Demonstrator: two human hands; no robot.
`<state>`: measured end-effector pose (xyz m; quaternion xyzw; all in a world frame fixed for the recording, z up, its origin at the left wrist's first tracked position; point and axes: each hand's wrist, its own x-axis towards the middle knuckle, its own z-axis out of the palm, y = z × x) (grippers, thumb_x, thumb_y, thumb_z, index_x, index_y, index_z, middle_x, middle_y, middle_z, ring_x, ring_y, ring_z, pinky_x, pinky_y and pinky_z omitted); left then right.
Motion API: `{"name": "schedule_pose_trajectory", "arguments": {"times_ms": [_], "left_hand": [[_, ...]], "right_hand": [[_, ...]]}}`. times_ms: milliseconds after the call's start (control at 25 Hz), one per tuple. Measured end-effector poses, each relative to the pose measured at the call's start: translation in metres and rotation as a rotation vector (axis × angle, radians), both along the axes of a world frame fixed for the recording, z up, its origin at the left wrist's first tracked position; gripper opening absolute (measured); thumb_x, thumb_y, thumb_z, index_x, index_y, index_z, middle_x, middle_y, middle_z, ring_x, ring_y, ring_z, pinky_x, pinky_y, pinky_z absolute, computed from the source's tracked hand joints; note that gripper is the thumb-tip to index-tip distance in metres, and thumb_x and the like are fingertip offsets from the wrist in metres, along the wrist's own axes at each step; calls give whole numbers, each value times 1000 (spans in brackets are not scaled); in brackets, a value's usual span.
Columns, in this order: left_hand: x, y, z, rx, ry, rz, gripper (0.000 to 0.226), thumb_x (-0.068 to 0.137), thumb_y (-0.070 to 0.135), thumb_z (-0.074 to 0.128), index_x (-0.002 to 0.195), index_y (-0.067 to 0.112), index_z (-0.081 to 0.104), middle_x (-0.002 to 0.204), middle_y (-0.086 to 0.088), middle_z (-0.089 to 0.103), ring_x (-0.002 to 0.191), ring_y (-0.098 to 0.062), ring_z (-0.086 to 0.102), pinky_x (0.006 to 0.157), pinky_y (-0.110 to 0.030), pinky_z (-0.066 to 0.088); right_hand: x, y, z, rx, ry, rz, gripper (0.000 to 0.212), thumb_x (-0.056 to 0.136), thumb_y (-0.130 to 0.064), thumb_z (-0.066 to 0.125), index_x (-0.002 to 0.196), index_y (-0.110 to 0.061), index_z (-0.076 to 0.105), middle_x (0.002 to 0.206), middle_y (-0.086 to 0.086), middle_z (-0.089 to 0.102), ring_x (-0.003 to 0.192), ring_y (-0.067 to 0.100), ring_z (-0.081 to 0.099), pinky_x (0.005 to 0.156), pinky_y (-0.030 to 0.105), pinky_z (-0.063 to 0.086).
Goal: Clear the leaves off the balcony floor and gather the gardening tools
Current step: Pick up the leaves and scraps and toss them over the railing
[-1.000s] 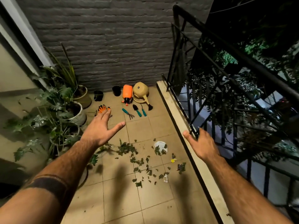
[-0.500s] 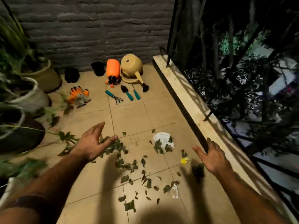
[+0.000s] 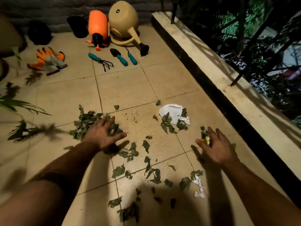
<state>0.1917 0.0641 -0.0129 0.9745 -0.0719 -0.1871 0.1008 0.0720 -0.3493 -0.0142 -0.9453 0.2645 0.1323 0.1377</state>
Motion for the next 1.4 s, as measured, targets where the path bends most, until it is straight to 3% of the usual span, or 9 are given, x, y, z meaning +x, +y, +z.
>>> {"name": "schedule_pose_trajectory", "arguments": {"times_ms": [320,560,680,760,840,960,1080,1240,1400], "left_hand": [[-8,27,-44,-60,195,372,153,22,112,8,157,41,1,164,-14,-20,150,-44,-11,121,-62,5],[-72,-58,-67,-66,78,-8,104,72,98,10,157,39,6,166,-7,-13,151,-36,-13,121,-59,0],[-86,-90,-49,-136,-45,-164,83,85,88,8,138,39,51,161,0,31,148,-23,22,122,-55,6],[-62,-72,-39,-184,-273,-34,75,89,84,13,115,33,60,140,0,52,129,-20,42,116,-50,28],[-25,-31,-35,-208,-386,217,83,84,88,18,125,26,56,142,-9,47,129,-28,41,110,-51,37],[29,41,-49,-123,-132,430,101,75,94,32,155,33,25,166,-10,10,150,-39,11,120,-59,16],[44,60,-64,-265,55,449,113,60,104,28,154,41,25,165,-10,19,147,-39,21,118,-60,22],[-29,-20,-65,-111,-19,31,95,75,96,10,155,47,10,167,-3,0,153,-30,-3,118,-50,-7],[-51,-62,-33,-174,-124,-24,80,83,88,15,133,39,54,160,5,26,149,-23,9,117,-48,-10]], "right_hand": [[-48,-40,-39,50,64,-356,112,63,-94,27,158,-34,24,162,17,20,147,42,23,115,59,30],[-41,52,-45,203,30,-186,73,88,-77,37,146,-32,43,151,15,34,139,36,37,114,50,35],[-29,116,-34,205,-11,15,65,93,-75,32,142,-35,46,149,6,40,133,26,45,107,42,42],[-16,118,-21,59,-105,89,59,97,-70,29,134,-31,52,142,5,46,124,21,48,97,36,46],[-4,97,-15,27,-131,43,54,97,-66,33,130,-28,52,139,8,46,124,23,46,94,38,47],[7,67,-25,34,-47,-1,60,97,-65,39,144,-29,43,150,9,37,133,28,41,100,44,46],[17,61,-35,-15,-44,61,61,97,-65,39,146,-28,41,151,6,40,132,26,43,102,43,45],[39,62,-44,-137,-109,68,48,97,-60,41,124,-23,57,129,9,54,112,24,51,90,41,51],[88,68,-50,-129,-199,46,62,94,-58,49,139,-16,48,143,19,42,129,37,44,101,50,48]]}}
